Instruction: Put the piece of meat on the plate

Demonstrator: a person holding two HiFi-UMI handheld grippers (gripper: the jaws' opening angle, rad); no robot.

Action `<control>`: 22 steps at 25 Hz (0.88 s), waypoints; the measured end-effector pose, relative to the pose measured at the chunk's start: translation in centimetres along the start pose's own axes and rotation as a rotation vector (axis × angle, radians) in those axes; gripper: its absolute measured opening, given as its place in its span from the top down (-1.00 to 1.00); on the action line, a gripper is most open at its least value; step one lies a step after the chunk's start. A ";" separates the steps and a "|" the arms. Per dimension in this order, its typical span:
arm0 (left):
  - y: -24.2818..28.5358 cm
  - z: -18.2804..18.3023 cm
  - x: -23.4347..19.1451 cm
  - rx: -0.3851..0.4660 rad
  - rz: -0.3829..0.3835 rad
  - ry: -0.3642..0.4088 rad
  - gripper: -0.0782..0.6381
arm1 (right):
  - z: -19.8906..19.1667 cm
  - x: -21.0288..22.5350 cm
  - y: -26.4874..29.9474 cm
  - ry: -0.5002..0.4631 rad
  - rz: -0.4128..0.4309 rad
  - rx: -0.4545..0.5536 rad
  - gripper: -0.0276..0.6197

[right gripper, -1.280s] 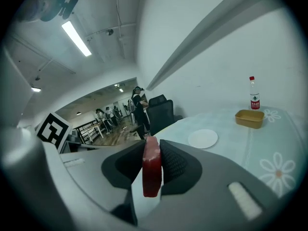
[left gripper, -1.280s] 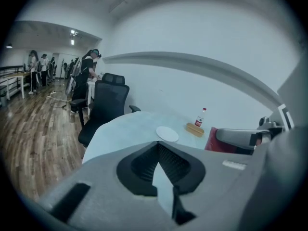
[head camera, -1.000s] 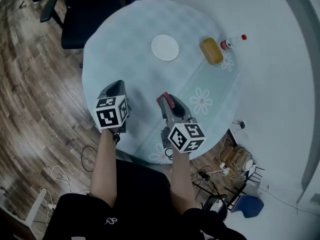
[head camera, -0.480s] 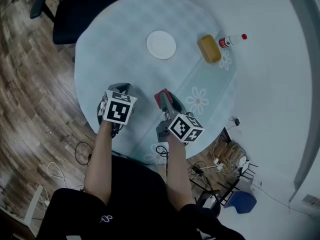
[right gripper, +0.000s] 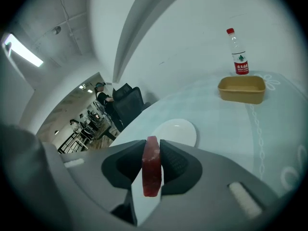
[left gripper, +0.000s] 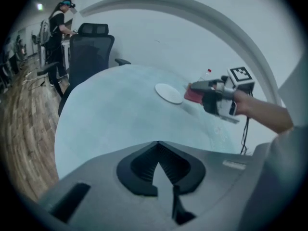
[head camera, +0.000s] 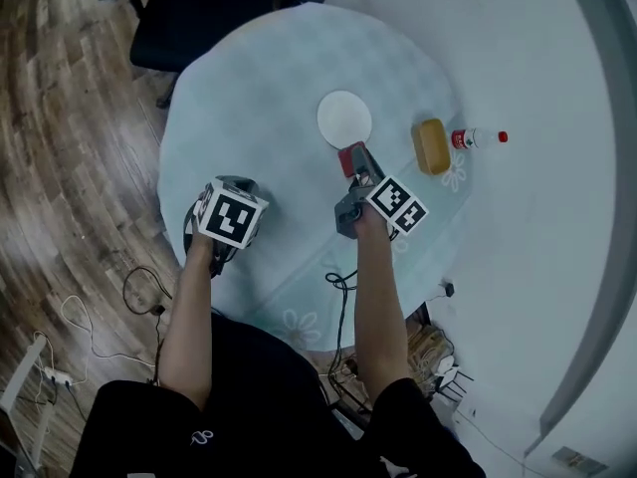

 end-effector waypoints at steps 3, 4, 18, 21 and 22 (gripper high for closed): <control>0.7 -2.0 -0.2 -0.145 0.036 0.136 0.80 | 1.3 1.5 3.3 -0.023 -0.035 -0.038 0.61; 1.0 -2.9 -0.5 -0.200 0.065 0.193 0.80 | 1.7 1.6 4.4 -0.029 -0.039 -0.045 0.61; 3.0 -7.9 -1.0 -0.375 0.105 0.307 0.78 | 1.2 2.5 11.1 -0.072 -0.028 -0.117 0.44; 3.1 -8.1 -0.8 -0.398 0.173 0.422 0.78 | 1.2 3.5 10.1 -0.063 -0.047 -0.115 0.28; 3.2 -8.1 -0.8 -0.409 0.190 0.455 0.78 | 1.7 3.5 9.4 -0.063 -0.042 -0.092 0.21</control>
Point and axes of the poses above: the fingertips, and each gripper's own axes: y forward along the fingers, x to its right, z out of its top, the point moved 1 cm from there along -y, backward along the fingers
